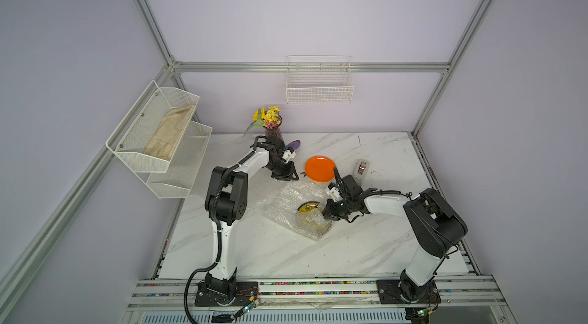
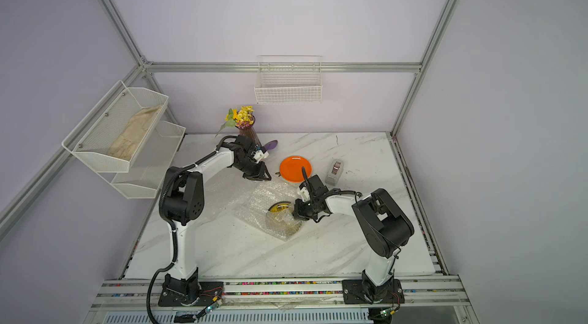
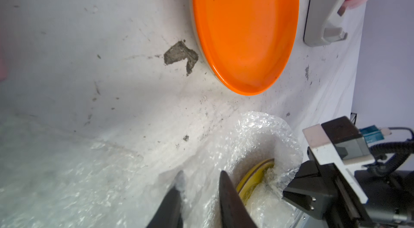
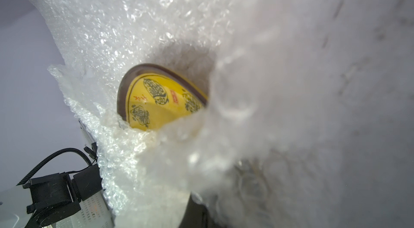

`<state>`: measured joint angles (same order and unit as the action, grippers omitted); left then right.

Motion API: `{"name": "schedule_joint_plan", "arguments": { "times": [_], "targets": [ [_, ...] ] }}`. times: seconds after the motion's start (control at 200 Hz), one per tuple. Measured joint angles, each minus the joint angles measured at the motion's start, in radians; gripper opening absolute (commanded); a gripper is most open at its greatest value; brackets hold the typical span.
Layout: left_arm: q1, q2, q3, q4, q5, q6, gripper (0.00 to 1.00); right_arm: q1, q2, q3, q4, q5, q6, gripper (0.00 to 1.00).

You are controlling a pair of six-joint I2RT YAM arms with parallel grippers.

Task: Wrap dinner plates in bubble wrap
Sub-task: Wrap the plate in the bubble wrap.

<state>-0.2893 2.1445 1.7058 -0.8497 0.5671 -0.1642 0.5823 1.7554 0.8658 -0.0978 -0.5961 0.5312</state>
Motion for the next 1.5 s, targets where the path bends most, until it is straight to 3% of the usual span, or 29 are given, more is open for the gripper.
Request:
{"name": "schedule_joint_plan", "arguments": {
  "times": [0.14,0.285,0.435,0.585,0.76,0.92,1.12,1.17,1.235,1.365,1.5],
  "targets": [
    [-0.017,-0.011,-0.034,0.003,-0.042,0.003,0.05,0.0,0.0,0.0,0.002,0.0,0.012,0.0],
    [-0.06,-0.058,-0.071,0.004,-0.076,-0.016,0.01,0.003,0.0,-0.007,0.018,0.0,0.04,0.0],
    [-0.171,-0.2,-0.157,0.041,-0.092,-0.103,0.0,0.009,-0.005,-0.029,0.067,0.002,0.095,0.0],
    [-0.314,-0.353,-0.34,0.16,-0.076,-0.247,0.0,0.024,-0.013,-0.063,0.137,0.014,0.167,0.0],
    [-0.411,-0.387,-0.565,0.31,-0.07,-0.401,0.0,0.044,-0.02,-0.115,0.246,0.018,0.262,0.0],
    [-0.448,-0.369,-0.703,0.44,-0.078,-0.483,0.0,0.056,-0.029,-0.16,0.332,0.03,0.341,0.0],
    [-0.451,-0.346,-0.74,0.532,-0.064,-0.505,0.0,0.06,-0.046,-0.182,0.358,0.061,0.392,0.0],
    [-0.451,-0.332,-0.734,0.534,-0.053,-0.501,0.0,0.061,-0.061,-0.181,0.334,0.08,0.396,0.09],
    [-0.453,-0.315,-0.724,0.543,-0.037,-0.496,0.0,0.063,-0.109,-0.175,0.249,0.136,0.388,0.11],
    [-0.458,-0.303,-0.72,0.565,-0.019,-0.493,0.0,0.064,-0.228,-0.166,0.107,0.226,0.381,0.02],
    [-0.458,-0.303,-0.723,0.573,-0.014,-0.492,0.0,0.071,-0.25,-0.175,0.153,0.203,0.431,0.0]
  ]
}}
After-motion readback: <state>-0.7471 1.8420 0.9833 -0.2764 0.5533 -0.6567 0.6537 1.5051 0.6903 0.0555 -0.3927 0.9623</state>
